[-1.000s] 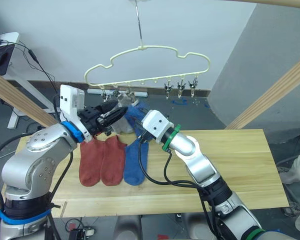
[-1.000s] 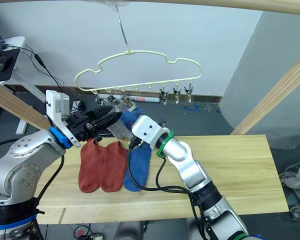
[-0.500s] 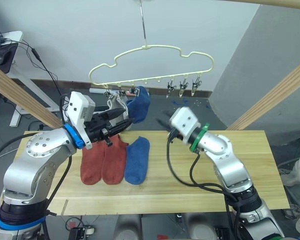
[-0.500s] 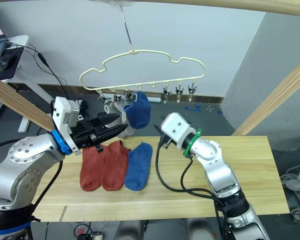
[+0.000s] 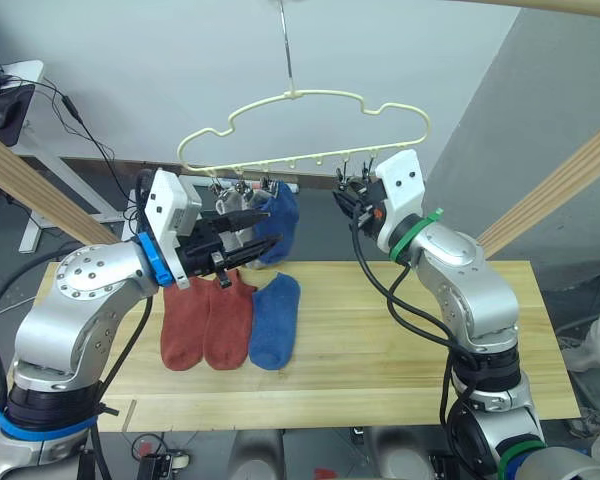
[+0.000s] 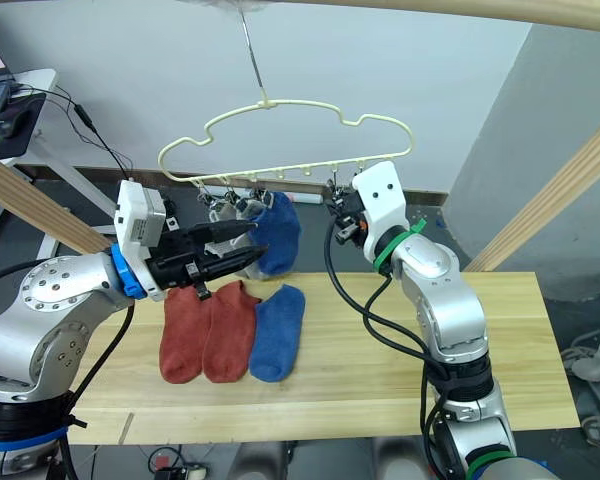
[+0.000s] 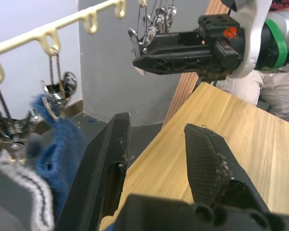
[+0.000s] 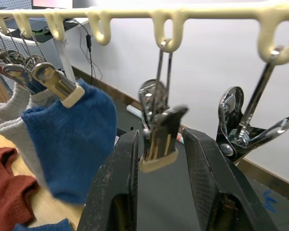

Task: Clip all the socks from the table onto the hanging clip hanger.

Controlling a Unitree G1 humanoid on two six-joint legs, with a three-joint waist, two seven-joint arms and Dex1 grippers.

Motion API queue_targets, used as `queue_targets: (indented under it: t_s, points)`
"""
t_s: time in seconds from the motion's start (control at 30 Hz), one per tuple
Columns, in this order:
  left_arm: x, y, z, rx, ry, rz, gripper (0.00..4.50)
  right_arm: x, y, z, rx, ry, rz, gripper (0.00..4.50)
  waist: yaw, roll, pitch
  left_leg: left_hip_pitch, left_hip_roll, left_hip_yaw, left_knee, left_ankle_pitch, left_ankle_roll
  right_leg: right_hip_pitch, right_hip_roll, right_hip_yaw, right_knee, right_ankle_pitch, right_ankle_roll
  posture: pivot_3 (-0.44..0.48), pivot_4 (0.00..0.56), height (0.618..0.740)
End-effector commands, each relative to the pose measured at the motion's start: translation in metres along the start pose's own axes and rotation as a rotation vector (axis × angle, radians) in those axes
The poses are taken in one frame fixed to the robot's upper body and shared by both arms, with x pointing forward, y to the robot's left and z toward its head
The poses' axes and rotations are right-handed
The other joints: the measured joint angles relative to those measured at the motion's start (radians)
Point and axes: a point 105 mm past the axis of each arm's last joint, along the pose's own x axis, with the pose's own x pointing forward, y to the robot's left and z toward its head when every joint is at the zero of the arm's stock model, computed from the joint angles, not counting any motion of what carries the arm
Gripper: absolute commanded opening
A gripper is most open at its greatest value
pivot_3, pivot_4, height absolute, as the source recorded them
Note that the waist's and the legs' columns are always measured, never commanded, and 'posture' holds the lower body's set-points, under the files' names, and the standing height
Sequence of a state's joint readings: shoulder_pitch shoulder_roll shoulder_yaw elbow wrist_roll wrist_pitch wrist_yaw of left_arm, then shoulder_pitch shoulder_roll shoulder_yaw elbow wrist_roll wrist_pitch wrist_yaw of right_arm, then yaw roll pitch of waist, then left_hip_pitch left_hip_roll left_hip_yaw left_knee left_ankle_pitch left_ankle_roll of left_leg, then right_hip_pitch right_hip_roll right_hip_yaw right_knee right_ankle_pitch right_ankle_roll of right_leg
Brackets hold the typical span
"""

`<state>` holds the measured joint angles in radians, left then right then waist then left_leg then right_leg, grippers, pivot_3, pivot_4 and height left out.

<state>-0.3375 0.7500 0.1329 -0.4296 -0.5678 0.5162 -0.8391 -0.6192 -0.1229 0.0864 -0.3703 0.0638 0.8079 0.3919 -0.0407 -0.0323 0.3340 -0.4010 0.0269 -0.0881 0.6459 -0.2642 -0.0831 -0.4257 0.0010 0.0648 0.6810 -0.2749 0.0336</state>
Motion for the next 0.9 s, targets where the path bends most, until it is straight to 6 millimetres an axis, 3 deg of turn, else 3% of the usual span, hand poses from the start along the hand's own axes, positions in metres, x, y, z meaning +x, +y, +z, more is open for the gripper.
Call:
queue_targets:
  t_s: [0.03, 0.57, 0.9]
  points:
    - [-0.001, -0.003, 0.003, 0.031, -0.018, -0.008, 2.04, -0.002, 0.008, 0.024, -0.042, -0.091, 0.035, 1.44, -0.001, 0.000, 0.000, 0.000, 0.000, 0.000, 0.000, 0.000, 0.000, 0.000, 0.000, 0.000, 0.000, 0.000, 0.000, -0.021, 0.319, 0.735]
    - [-0.005, 0.002, 0.003, -0.016, -0.049, 0.026, 2.04, 0.019, 0.019, 0.036, -0.035, -0.131, 0.028, 1.44, -0.012, 0.000, 0.000, 0.000, 0.001, -0.001, 0.000, 0.000, 0.000, 0.000, 0.000, 0.000, 0.001, 0.000, 0.000, -0.009, 0.312, 0.735]
    - [-0.004, 0.006, 0.000, -0.018, -0.044, 0.036, 2.04, 0.019, 0.012, 0.033, -0.035, -0.108, -0.014, 1.44, -0.012, 0.000, 0.000, 0.000, 0.001, -0.001, 0.000, 0.000, 0.000, 0.000, 0.000, 0.000, 0.001, 0.000, 0.000, -0.012, 0.309, 0.735]
